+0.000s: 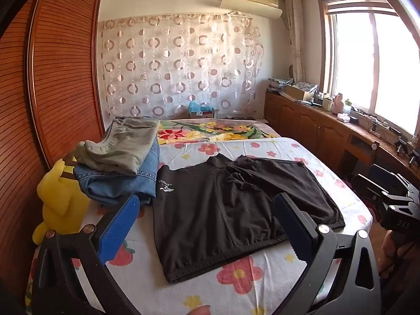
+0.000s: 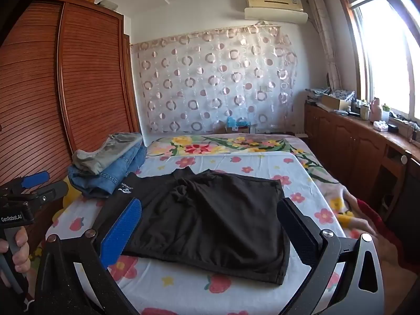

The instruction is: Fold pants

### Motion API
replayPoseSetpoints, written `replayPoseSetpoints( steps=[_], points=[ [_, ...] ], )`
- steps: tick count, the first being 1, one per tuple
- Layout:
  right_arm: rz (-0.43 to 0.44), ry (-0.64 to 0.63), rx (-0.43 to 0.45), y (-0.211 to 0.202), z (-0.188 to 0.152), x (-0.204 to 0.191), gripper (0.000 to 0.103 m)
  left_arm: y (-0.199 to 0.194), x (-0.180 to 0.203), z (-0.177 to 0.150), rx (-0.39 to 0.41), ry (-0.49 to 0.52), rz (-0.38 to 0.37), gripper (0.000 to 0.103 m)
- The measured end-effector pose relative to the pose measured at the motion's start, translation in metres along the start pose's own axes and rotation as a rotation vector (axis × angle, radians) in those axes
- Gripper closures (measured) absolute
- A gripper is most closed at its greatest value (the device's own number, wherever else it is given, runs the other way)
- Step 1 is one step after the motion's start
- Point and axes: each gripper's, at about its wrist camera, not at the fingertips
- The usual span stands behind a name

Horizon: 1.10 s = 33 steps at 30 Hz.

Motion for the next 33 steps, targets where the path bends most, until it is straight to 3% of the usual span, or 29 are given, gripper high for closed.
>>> replayPoseSetpoints(
  steps=[33],
  points=[
    [-0.004,0.004,0.004,-0.0053,0.0004,-0.0057,0.0,-0.0012,0.0006,-0.0062,0.003,-0.004,0.001,0.001]
  ],
)
Point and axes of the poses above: each gripper's, at about its wrist camera, not at the fingertips, and y roughly the way its jaws point, x to its right, z to its top, and after that the axes turned 11 degrees about z, right-handed
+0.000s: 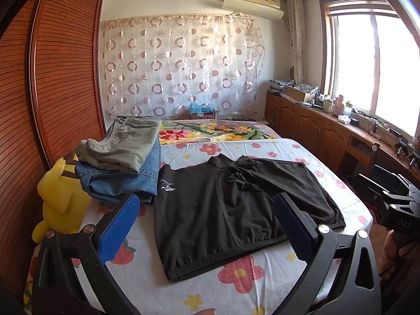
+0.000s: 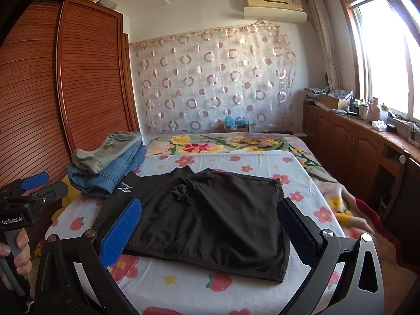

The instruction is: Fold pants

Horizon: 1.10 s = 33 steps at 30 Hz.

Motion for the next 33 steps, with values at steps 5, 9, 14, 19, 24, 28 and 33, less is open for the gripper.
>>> replayPoseSetpoints(
  steps=[5,9,14,19,24,28,33],
  points=[
    [0.002,0.005,0.002,-0.001,0.0008,0.0006,0.0,0.0002,-0.0007,0.0008,0.001,-0.005,-0.001,0.001],
    [0.002,0.007,0.006,0.0007,0.0014,0.0024,0.0,0.0036,-0.0009,-0.0009,0.003,-0.005,-0.002,0.001],
    [0.001,0.005,0.008,0.0011,0.0011,0.0023,0.0,0.003,-0.0007,-0.0005,0.004,-0.005,-0.001,0.001],
    [0.002,0.001,0.01,0.0014,0.0009,0.0017,0.0,0.0028,-0.0005,-0.0007,0.004,-0.006,-0.001,0.001],
    [0.005,0.001,0.011,0.0011,0.0012,0.0018,0.0,0.0026,-0.0004,-0.0017,0.004,-0.005,-0.001,0.001],
    [0.006,0.0,0.013,0.0015,0.0016,0.0016,0.0,0.0028,-0.0004,-0.0012,0.005,-0.005,0.0,0.001],
    [0.009,0.001,0.014,0.0016,0.0008,0.0023,0.0,0.0028,-0.0006,-0.0014,0.006,-0.005,-0.002,0.001]
  ],
)
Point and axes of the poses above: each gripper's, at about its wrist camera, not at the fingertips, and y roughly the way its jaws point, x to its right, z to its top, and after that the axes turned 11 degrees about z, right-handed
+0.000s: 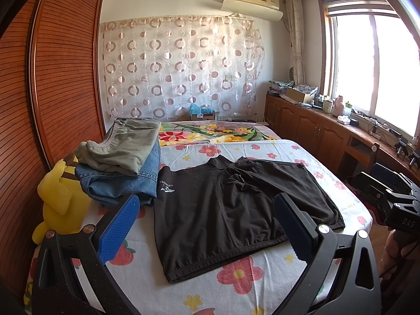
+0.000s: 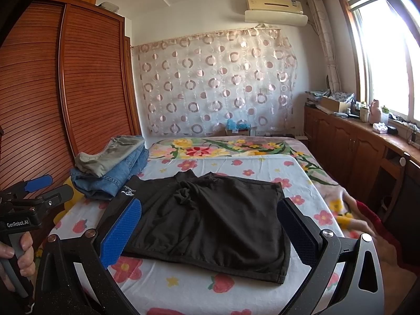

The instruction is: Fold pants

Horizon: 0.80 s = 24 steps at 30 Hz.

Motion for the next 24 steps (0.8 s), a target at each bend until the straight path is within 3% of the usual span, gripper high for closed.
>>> replayPoseSetpoints(
  steps=[24],
  points=[
    [0.005,-0.004,0.004,0.0005,-0.0006,-0.0003,0.0,-0.0003,0.0004,-0.0001,0.001,0.0,0.001,0.001]
  ],
)
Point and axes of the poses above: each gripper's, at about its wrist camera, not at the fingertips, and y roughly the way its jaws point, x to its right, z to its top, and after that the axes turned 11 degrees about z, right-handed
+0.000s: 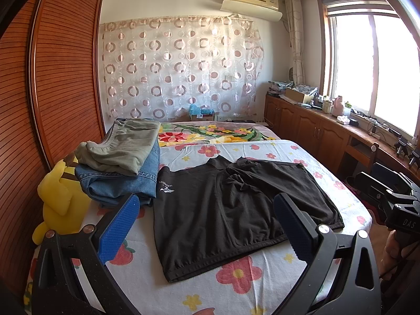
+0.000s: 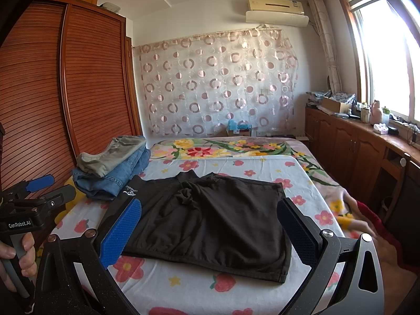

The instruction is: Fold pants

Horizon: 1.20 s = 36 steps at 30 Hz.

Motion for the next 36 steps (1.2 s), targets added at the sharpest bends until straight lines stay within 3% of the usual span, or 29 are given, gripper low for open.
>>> replayPoseSetpoints(
  steps=[9,25,36],
  points=[
    [0.003,0.003,-0.008,0.001,-0.002,0.002,0.0,-0.004,0.005,0.003,-0.021,0.008,0.001,0.001],
    [-0.015,-0.002,-0.082,0.012,-0.006,0.027,0.0,0.031,-0.008,-0.019,-0.115,0.001,0.018,0.001],
    [-0.047,0.011,-0.187,0.027,-0.014,0.037,0.003,0.055,-0.014,-0.039,-0.18,0.003,0.022,0.001]
  ],
)
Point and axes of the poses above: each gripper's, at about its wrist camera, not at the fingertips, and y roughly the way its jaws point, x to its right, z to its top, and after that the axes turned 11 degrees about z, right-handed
